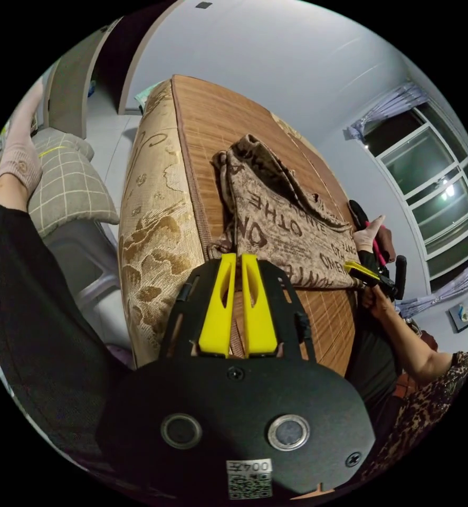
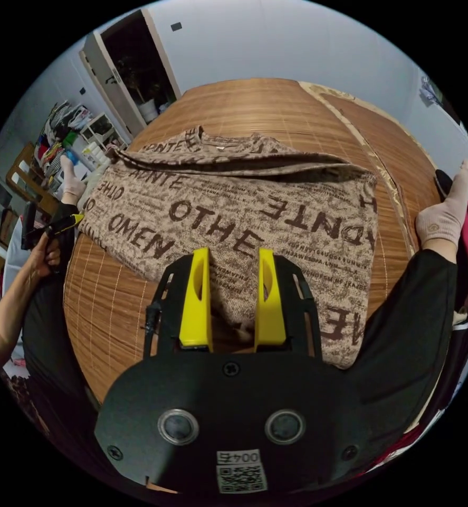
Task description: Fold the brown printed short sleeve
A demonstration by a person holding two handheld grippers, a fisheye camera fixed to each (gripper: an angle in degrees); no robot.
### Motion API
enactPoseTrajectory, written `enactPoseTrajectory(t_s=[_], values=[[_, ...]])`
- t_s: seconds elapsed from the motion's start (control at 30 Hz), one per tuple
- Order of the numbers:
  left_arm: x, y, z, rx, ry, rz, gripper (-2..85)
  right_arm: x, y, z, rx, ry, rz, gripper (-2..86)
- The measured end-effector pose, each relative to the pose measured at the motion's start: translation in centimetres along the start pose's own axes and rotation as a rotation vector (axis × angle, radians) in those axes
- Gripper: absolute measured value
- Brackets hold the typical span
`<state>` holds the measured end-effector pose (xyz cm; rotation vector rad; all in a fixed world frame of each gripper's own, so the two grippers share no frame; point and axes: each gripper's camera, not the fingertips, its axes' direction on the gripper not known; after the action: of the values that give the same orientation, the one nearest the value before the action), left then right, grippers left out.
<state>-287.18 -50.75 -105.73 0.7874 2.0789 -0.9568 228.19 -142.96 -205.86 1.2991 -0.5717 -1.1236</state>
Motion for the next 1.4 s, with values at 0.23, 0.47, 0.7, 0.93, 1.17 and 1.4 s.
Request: enactPoseTrajectory(t_s=[0.23,0.47,0.7,0.93,1.17,1.4], values=[[1.3,1.2,1.4,-0.105,-0.103,-0.019,1.3,-0.5,1.2,0.3,-0.085,-0.014,-0.032,13.0],[2.2,2.2,-1.0,0.075,-0.163,-0.04,0.8,1.9,2.5,-2.3,0.066,-0.074,0.001,12.8],[8.3,-3.5,5.2,0.05,-0.169,0.176,1.3,6.5,0.1,-2.9,0.1,-0.122,0.051,12.2],[9.7,-11.1,14.1,-0.018,-0.327,0.197,2.2,11.9,-3.7,-3.8,0.096,-0.084,0.064,12.4],[2.5,-12.9,16.7,0.077,-0.192,-0.066,1.4,19.2,-7.9,-2.4,-0.004,0.073,0.064,12.8],[0.4,-13.3,16.9,0.113,-0.168,-0.064,1.1,19.8,-8.6,0.6,-0.048,0.148,-0.012,12.4]])
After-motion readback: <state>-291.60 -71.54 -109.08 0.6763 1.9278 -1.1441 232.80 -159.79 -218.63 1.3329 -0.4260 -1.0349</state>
